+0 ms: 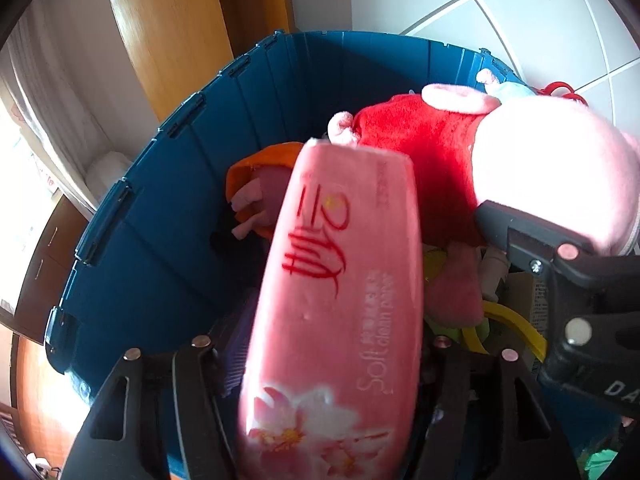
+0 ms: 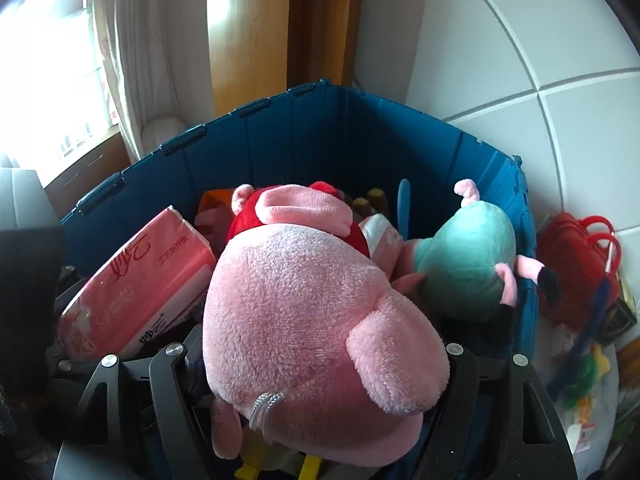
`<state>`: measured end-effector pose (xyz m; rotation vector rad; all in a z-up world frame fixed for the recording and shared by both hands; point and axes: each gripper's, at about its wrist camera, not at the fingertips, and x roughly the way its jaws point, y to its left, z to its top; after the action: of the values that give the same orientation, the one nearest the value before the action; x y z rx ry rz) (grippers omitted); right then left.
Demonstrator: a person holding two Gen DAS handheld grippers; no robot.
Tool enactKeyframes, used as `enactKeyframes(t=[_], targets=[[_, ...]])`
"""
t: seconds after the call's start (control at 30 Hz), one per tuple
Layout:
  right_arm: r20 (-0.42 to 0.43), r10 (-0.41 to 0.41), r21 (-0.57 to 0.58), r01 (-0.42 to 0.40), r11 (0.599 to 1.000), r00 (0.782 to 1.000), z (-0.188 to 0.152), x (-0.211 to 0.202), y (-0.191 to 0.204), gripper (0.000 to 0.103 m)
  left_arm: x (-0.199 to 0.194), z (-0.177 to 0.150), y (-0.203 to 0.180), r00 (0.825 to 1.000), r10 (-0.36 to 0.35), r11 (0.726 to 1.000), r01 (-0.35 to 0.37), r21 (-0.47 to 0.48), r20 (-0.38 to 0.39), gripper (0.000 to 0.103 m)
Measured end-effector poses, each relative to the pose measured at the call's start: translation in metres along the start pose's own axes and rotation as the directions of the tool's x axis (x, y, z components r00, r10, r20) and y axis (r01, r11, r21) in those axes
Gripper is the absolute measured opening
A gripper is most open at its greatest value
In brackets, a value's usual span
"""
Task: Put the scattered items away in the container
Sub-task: 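Open both tools to drop the tissue pack and pig plush into the crate, then move both open tools back toward the items on the bed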
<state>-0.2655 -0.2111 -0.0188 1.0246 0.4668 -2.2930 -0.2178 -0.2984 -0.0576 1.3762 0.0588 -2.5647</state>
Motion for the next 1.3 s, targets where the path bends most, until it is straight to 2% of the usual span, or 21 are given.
enactKeyframes(t=[0.07,0.37,0.5,0.7,1.0,1.17,1.3], targets=[[-0.010,-0.009,-0.003,0.009,1.000,1.000,-0.003,0.001,0.001,0.077,-0.008,-0.001,-0.001,1.000,0.005,1.000,-0.005,0.006,0.025,0.077],[-0.033,-0.021,-0.002,0.021,1.000,0.999,-0.018,-0.006,-0.006,0.081,-0.022,-0.010,-0.002,0.999,-0.001,1.000,0.000,0.017,0.041,0.078],[-0.041,-0.026,0.001,0.026,1.000,0.999,-0.027,-0.012,-0.010,0.086,-0.029,-0.017,-0.004,0.999,-0.005,1.000,0.004,0.020,0.046,0.078],[-0.019,-0.048,-0.008,0.048,0.999,0.999,-0.041,-0.038,-0.016,0.086,-0.040,-0.026,-0.009,0.998,-0.019,1.000,0.018,0.024,0.059,0.079],[0.025,-0.056,0.004,0.056,0.998,0.998,-0.068,-0.083,-0.027,0.087,-0.076,-0.043,-0.022,0.991,-0.051,0.998,0.047,0.033,0.121,0.079],[0.060,-0.045,0.040,0.043,0.998,0.997,-0.089,-0.111,-0.043,0.088,-0.100,-0.057,-0.038,0.982,-0.067,0.997,0.059,0.050,0.179,0.084],[0.080,-0.054,0.098,0.046,0.994,0.995,-0.109,-0.130,-0.064,0.090,-0.116,-0.066,-0.057,0.970,-0.111,0.992,0.096,0.079,0.216,0.084]])
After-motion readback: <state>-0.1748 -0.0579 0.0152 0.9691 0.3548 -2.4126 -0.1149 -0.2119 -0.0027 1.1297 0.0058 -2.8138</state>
